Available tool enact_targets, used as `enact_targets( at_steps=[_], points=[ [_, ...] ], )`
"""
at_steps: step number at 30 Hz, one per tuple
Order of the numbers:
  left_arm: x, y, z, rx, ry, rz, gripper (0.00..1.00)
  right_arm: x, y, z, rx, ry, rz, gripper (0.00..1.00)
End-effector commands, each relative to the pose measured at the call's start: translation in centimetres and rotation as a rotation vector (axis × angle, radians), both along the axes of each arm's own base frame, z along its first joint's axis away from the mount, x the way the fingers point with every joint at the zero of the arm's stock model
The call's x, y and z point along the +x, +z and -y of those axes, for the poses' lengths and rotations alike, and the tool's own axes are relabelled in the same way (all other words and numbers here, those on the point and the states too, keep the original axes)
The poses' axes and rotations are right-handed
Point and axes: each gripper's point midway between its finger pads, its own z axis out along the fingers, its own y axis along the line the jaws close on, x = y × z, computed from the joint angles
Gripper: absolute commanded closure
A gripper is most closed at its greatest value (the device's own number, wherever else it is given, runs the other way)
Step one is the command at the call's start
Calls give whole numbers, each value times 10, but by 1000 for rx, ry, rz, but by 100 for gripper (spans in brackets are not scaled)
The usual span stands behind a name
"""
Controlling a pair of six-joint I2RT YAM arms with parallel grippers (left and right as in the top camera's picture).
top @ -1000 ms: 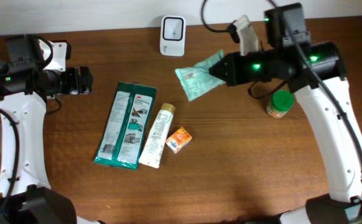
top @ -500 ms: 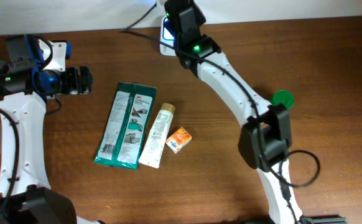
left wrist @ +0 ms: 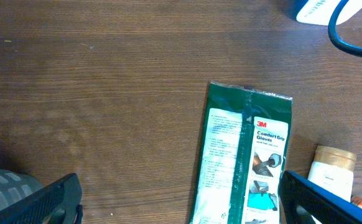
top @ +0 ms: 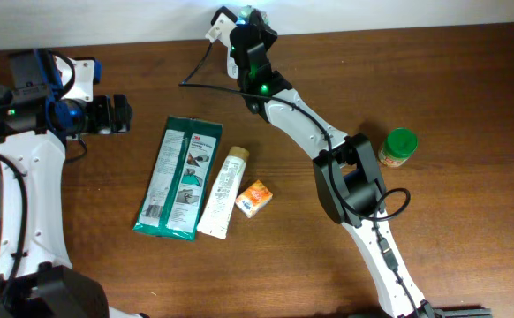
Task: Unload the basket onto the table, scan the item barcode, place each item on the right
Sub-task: 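Hold the mint-green packet under the white scanner, right gripper, then set the mint-green packet down beside the jar, right gripper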
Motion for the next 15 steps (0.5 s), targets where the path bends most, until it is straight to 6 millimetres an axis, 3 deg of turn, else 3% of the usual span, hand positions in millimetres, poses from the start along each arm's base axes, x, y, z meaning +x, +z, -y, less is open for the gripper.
enact_targets(
  at_steps=[1,4,7,8,11,15],
  points=[
    [0,6,-1,4,-13,19,1,1,15,6,31,-37,35,96],
    [0,6,-1,4,-13,19,1,-4,38,10,127,-61,55,96],
    [0,6,-1,4,-13,19,1,-15,76,20,256,-86,60,96],
    [0,6,-1,4,-13,19,1,-30,104,23,368,-71,28,96],
    [0,6,-1,4,-13,19,1,-63,141,29,561,-69,-54,96],
    [0,6,-1,4,-13,19,1,-129,154,59,763,-154,-290,96]
  ],
)
